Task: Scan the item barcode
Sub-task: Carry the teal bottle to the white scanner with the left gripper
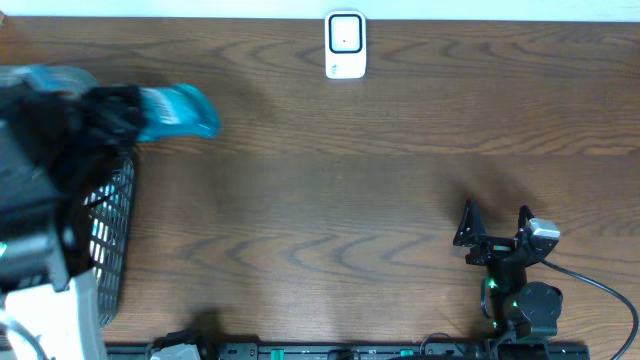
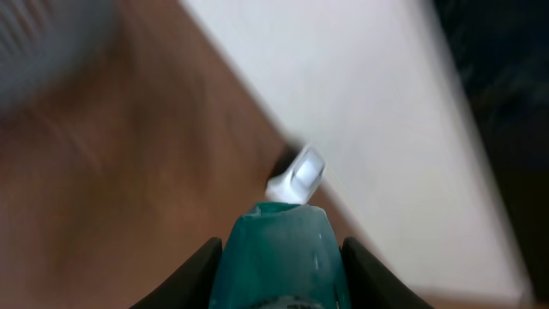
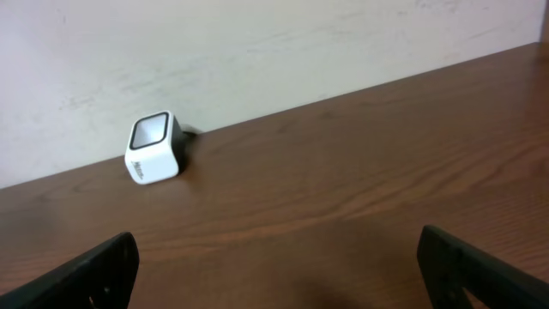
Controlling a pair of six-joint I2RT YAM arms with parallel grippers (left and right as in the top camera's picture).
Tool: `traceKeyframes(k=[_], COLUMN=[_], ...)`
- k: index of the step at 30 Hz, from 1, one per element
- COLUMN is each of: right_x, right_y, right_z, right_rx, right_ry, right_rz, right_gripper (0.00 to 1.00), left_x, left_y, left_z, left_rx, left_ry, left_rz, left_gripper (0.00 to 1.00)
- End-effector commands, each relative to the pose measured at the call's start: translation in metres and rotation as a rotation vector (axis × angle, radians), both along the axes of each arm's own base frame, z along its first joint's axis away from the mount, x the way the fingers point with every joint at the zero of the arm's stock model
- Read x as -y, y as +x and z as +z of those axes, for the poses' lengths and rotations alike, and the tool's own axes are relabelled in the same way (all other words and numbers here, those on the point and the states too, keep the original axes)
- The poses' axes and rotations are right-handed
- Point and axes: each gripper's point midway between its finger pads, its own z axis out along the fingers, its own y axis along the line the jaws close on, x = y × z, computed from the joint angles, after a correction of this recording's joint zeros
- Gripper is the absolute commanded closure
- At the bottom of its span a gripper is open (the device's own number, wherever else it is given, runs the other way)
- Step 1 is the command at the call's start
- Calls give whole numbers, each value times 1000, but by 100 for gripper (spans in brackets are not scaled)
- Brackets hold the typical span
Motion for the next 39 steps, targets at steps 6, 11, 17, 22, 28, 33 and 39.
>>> traceKeyframes(k=[6, 11, 17, 22, 28, 33, 39], right_x=[1, 1, 1, 1, 1, 1, 1], right_y=[0, 0, 0, 0, 0, 0, 0], right_z=[0, 0, 0, 0, 0, 0, 0], right_rx=[1, 0, 1, 0, 0, 1, 0], right_ry=[-12, -12, -12, -12, -12, -12, -12], right_rz=[-7, -7, -7, -7, -7, -7, -7], right_gripper=[1, 1, 1, 1, 1, 1, 1], left_x=[88, 129, 170, 194, 200, 206, 217], left_y=[37, 56, 74, 83, 86, 86, 80], left_z=[-59, -117, -185, -232, -263, -267, -267], left_rx=[-174, -320, -439, -512, -546, -522, -516], left_ry=[146, 249, 368, 337, 394, 498, 505], left_rz=[-233, -258, -230, -157, -118, -186, -215], left_gripper=[62, 61, 61, 61, 62, 58, 42])
